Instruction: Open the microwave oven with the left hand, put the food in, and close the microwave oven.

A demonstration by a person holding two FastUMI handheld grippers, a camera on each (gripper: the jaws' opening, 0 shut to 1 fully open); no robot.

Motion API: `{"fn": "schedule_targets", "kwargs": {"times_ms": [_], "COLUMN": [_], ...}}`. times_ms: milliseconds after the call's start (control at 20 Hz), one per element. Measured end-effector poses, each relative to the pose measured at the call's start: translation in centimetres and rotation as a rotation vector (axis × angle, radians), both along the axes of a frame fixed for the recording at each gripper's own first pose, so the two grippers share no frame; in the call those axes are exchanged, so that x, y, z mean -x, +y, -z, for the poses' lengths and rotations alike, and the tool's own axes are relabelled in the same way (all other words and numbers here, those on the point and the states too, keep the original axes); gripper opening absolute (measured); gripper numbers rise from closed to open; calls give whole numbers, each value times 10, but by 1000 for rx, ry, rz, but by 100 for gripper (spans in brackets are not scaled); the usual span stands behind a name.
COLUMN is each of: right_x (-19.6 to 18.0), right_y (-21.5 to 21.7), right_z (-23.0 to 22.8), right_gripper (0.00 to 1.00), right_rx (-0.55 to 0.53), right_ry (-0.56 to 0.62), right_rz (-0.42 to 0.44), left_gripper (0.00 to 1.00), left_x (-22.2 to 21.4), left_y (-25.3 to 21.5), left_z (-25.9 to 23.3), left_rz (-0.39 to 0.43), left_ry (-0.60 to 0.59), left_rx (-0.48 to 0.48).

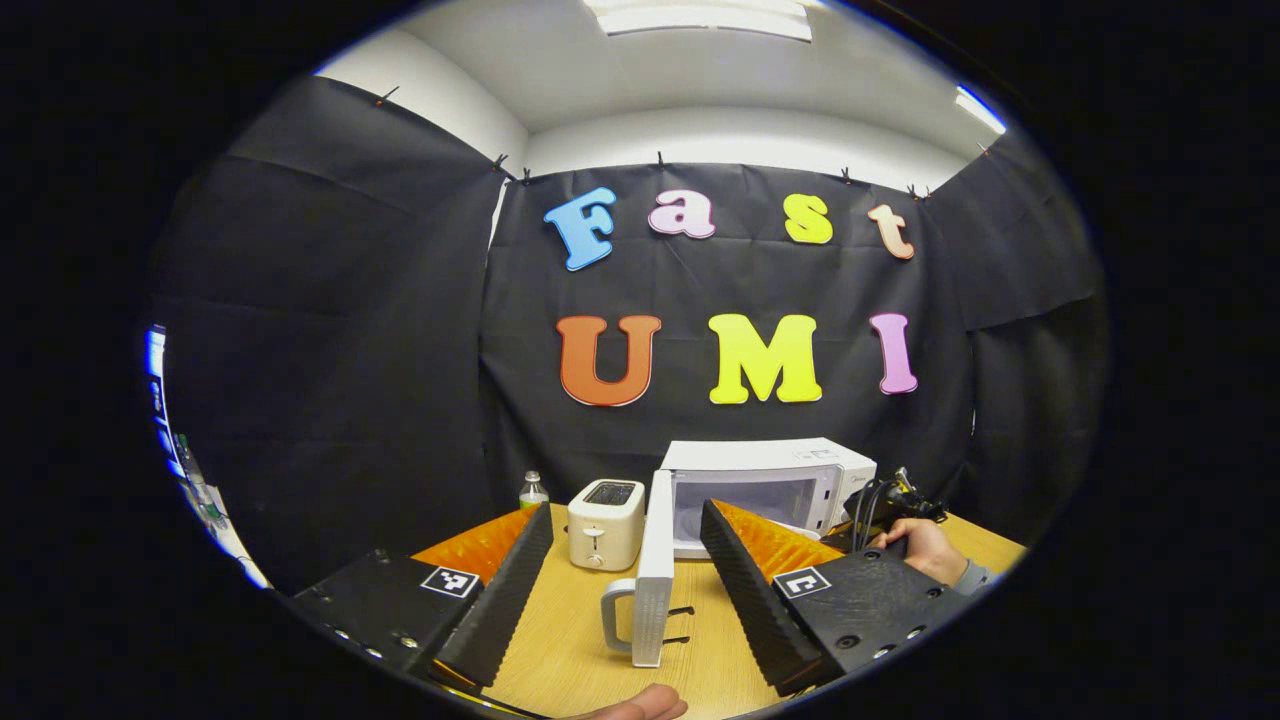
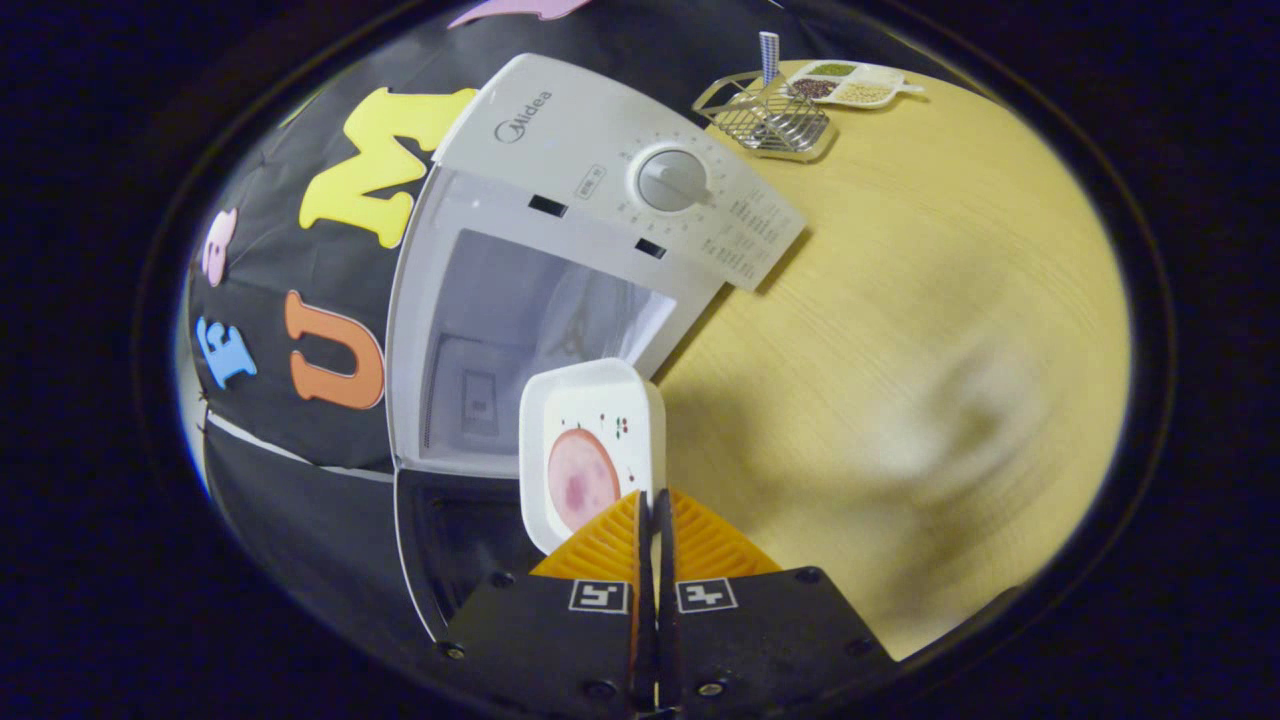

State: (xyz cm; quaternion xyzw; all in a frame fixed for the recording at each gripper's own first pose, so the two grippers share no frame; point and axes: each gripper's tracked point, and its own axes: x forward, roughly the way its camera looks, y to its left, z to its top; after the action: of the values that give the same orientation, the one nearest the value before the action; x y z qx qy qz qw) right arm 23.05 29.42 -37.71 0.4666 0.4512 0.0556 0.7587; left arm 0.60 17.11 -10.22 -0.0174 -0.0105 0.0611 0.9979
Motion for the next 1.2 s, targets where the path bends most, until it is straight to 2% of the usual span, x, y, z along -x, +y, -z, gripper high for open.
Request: {"fn": "schedule_targets", "kwargs": {"times_ms": [350,600,800,1200], "right_x": [-74,-130,-158,-166], "right_y": [15,25,34,44], "right_z": [-4,4,15,42], "right_gripper": [5,6,6,9], "right_rx": [-8,-4,64,144], "right_ry": [-81,-135,-194,-212], "right_rz": [283,416,427,399], "left_gripper": [91,91,91,91], "left_x": [-3,-5,-8,-9], "left_y": [-12,0,8,18], "left_z": [2,11,25,40], "left_rz": [53,32,24,15], "left_ry": [-14,3,18,40], "left_rx": [14,0,15,39]}}
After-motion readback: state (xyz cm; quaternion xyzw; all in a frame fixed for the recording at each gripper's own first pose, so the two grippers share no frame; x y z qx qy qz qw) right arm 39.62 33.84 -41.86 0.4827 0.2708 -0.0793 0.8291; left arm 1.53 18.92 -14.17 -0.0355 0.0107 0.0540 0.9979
